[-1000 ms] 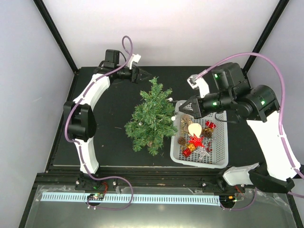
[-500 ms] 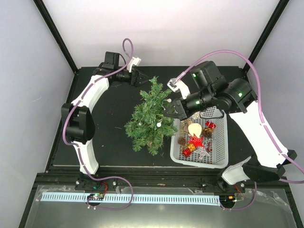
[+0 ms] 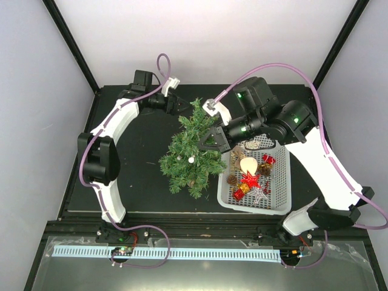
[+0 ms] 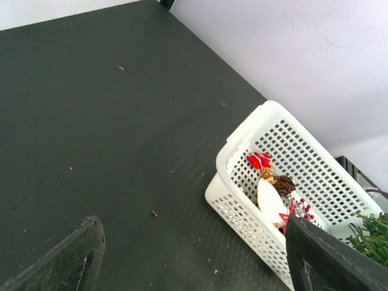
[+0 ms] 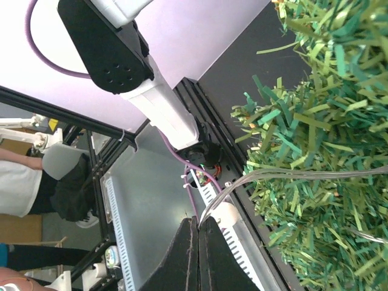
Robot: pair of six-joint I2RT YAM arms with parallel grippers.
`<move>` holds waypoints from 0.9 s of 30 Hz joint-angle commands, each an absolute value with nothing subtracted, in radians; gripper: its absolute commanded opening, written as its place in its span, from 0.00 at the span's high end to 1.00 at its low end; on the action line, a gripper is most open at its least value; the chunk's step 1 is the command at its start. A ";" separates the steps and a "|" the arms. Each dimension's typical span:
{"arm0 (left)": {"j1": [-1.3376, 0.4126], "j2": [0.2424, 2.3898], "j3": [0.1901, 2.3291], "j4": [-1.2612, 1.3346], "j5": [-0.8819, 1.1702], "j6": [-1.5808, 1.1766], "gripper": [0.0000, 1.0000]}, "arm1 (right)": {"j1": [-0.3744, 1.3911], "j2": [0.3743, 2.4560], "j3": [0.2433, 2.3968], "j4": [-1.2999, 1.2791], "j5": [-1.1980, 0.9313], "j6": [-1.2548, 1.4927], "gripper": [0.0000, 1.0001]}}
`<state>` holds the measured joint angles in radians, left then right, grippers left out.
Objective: Decorate the small christmas tree
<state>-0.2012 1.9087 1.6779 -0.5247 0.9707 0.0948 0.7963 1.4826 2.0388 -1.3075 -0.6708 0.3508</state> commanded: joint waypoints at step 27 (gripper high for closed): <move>-0.186 1.863 1.655 -0.518 0.948 0.121 0.17 | 0.816 1.472 2.024 -1.291 -0.614 0.350 0.43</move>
<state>-0.1970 1.9034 1.6466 -0.5232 0.9634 0.1013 0.8082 1.4979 2.0113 -1.2423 -0.7128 0.3649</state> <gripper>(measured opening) 0.825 0.576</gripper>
